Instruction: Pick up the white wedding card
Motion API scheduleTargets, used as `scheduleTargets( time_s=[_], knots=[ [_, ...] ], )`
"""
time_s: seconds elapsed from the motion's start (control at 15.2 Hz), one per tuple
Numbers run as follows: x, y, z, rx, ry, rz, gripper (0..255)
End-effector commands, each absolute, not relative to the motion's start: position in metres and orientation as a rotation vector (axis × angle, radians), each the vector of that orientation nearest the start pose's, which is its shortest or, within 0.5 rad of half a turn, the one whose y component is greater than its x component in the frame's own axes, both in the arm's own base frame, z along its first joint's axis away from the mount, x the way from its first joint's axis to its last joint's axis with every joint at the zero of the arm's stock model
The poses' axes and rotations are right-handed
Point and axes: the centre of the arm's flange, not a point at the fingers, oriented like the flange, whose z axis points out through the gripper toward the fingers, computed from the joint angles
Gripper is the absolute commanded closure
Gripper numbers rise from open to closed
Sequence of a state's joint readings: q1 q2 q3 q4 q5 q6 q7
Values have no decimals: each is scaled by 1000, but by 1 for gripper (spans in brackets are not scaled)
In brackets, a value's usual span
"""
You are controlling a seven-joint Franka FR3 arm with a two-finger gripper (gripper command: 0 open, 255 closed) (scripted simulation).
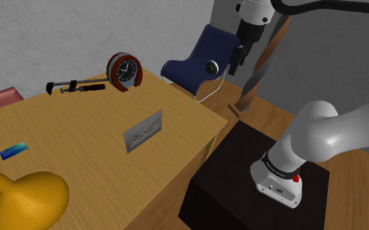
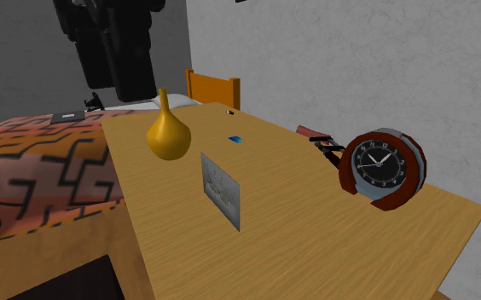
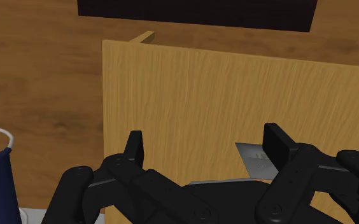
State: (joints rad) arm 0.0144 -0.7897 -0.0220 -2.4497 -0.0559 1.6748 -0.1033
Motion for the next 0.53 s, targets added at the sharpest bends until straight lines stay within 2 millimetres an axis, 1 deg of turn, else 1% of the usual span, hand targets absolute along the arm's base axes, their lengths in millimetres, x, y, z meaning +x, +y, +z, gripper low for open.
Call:
scheduleTargets(
  time_s=[0.0, 0.26, 0.46],
  knots=[
    [313, -9, 556, -3178, -171, -20, 0],
    [314, 35, 532, -3163, 75, 17, 0],
    [319, 68, 515, -3139, 257, 45, 0]
  ],
)
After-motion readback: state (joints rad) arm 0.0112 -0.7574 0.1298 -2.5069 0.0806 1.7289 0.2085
